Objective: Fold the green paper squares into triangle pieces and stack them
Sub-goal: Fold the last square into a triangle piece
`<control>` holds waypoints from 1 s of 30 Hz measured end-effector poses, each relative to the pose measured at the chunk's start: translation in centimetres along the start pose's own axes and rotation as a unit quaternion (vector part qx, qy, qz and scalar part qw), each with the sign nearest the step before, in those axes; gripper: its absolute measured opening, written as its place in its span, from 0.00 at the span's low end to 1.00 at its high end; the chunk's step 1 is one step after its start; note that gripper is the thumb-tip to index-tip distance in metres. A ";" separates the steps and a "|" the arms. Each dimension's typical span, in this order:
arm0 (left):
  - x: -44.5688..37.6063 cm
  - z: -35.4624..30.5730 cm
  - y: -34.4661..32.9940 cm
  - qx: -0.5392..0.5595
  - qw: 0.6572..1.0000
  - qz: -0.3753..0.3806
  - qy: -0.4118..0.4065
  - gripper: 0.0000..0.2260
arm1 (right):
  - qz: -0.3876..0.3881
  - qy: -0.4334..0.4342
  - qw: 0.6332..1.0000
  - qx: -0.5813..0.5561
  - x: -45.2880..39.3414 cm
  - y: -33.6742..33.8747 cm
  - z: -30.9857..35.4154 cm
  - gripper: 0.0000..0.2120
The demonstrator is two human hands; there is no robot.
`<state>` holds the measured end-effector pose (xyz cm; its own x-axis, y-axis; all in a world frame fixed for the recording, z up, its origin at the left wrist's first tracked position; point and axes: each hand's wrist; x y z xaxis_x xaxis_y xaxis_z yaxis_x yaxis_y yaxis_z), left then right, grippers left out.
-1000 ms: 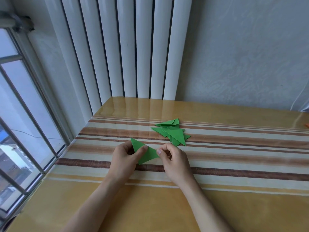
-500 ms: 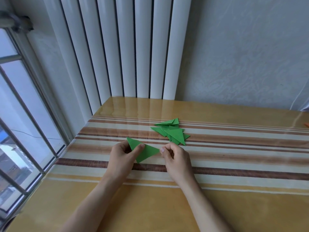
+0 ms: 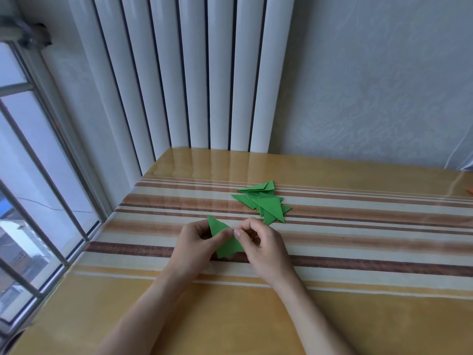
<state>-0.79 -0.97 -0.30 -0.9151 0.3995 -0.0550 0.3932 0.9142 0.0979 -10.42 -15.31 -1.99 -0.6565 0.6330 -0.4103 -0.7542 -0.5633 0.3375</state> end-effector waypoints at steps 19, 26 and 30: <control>-0.1 -0.2 -0.2 0.104 0.994 -0.022 -0.012 0.05 | 0.001 0.025 1.000 -0.011 0.1 -0.1 0.1 0.06; 0.1 -0.4 -0.2 0.102 0.993 -0.023 -0.047 0.05 | 0.002 0.077 0.997 -0.006 -0.2 -0.2 0.2 0.08; 0.0 -0.5 -0.1 0.102 0.993 -0.022 -0.047 0.06 | 0.008 0.064 0.998 -0.021 0.0 -0.3 0.1 0.07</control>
<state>-0.85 -1.06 0.18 -0.9232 0.3545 -0.1484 0.3716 0.9219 -0.1097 -10.21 -15.12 -2.00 -0.6592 0.5524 -0.5103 -0.7402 -0.5965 0.3104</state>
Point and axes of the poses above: each hand's wrist, its own x-axis away from the middle knuckle, its own y-axis out of the back of the hand, z = x × y, and after that the axes turned 15 degrees about -z, right-handed
